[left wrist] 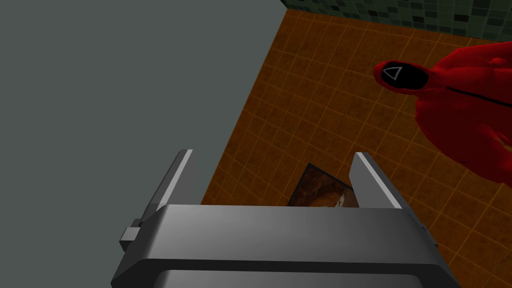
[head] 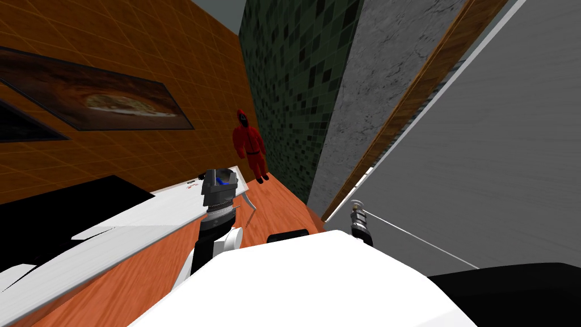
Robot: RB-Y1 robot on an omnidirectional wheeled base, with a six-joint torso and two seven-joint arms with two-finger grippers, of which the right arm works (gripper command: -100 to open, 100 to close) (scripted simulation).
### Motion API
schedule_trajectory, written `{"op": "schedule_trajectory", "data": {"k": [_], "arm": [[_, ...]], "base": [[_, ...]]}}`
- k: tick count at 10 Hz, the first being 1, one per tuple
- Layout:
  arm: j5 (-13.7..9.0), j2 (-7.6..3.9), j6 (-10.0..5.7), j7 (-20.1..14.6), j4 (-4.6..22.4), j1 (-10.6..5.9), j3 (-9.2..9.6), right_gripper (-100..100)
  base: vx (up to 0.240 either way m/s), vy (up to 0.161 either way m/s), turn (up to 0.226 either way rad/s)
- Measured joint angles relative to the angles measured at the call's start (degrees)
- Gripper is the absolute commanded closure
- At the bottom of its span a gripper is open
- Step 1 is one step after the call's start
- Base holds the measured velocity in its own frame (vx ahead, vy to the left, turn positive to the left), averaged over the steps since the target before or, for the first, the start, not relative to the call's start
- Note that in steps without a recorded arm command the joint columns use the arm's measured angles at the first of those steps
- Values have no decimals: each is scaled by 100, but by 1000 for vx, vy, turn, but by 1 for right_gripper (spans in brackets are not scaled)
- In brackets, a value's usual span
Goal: Pull the door open
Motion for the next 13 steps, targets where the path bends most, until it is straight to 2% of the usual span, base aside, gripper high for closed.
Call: {"op": "schedule_trajectory", "data": {"k": [5, 7, 13], "arm": [[1, 60, 93, -702, -179, -6, 36, 100], [8, 56, 87, -969, -123, -70, 57, 100], [14, 109, 181, -1805, -243, -136, 107, 100]], "base": [[-35, 0, -8], [-30, -4, -9], [-35, -2, -9]]}}
